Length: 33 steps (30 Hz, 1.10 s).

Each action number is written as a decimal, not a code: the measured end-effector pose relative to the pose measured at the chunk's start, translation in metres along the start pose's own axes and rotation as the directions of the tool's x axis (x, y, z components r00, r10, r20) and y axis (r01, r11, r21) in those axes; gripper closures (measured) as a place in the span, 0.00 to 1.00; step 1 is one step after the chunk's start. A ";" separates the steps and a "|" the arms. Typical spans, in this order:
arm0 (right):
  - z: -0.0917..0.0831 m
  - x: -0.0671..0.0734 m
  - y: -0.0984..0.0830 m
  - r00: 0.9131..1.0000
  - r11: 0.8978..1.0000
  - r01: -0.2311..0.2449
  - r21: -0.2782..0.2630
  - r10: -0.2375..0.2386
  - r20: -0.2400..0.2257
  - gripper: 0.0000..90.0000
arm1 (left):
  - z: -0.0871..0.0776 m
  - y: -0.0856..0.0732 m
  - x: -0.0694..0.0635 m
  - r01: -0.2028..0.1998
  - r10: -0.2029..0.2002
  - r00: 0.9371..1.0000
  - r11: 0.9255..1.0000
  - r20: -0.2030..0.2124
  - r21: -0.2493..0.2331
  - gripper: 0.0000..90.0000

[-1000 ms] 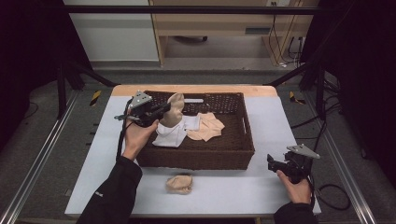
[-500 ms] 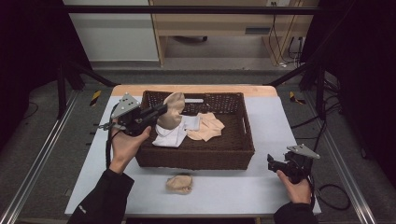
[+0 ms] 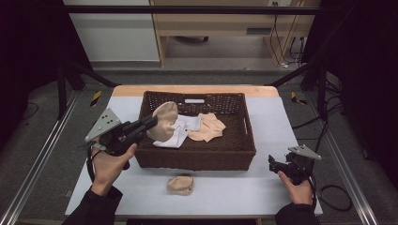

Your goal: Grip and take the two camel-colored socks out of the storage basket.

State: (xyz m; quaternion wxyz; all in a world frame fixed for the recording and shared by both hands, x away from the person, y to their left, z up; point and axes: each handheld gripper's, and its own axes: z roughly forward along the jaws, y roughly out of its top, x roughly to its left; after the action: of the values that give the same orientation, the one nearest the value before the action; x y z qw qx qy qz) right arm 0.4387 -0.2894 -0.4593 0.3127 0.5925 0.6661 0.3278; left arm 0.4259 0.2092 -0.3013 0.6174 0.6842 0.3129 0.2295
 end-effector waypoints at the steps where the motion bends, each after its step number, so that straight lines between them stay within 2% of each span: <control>1: 0.000 0.000 0.000 1.000 1.000 -0.001 0.000 0.001 0.000 0.06 | -0.004 -0.001 -0.002 -0.003 0.003 1.000 1.000 0.005 0.000 0.95; 9: -0.001 0.001 0.000 1.000 1.000 0.001 -0.001 -0.001 0.001 0.06 | -0.024 -0.018 -0.016 -0.011 0.010 0.999 1.000 0.037 0.014 0.95; 12: -0.001 0.001 0.000 1.000 1.000 0.004 0.000 -0.004 0.000 0.06 | -0.026 -0.026 -0.021 -0.012 0.011 0.999 1.000 0.047 0.027 0.94; 20: -0.002 0.001 0.000 1.000 1.000 -0.001 -0.002 0.001 0.000 0.06 | -0.022 -0.050 -0.032 -0.021 0.013 0.997 0.995 0.076 0.100 0.95; 23: -0.002 0.002 0.000 1.000 1.000 -0.003 0.001 0.003 -0.002 0.06 | -0.022 -0.059 -0.034 -0.031 0.020 0.997 0.990 0.079 0.140 0.94; 30: -0.002 0.003 -0.001 1.000 1.000 0.000 0.002 0.000 -0.002 0.06 | -0.018 -0.078 -0.036 -0.022 0.004 0.996 0.981 0.092 0.195 0.94; 31: -0.002 0.003 -0.001 1.000 1.000 0.000 0.003 0.000 -0.001 0.06 | -0.014 -0.085 -0.037 -0.020 -0.002 0.995 0.975 0.096 0.223 0.94; 33: -0.002 0.003 -0.001 1.000 1.000 0.001 0.003 -0.001 -0.001 0.06 | -0.012 -0.089 -0.038 -0.022 -0.001 0.995 0.971 0.096 0.238 0.94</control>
State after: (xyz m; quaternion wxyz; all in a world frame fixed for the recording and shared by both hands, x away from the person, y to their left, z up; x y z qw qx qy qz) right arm 0.4364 -0.2865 -0.4590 0.3116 0.5924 0.6671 0.3270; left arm 0.3784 0.1940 -0.3852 0.5439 0.7651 0.3050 0.1606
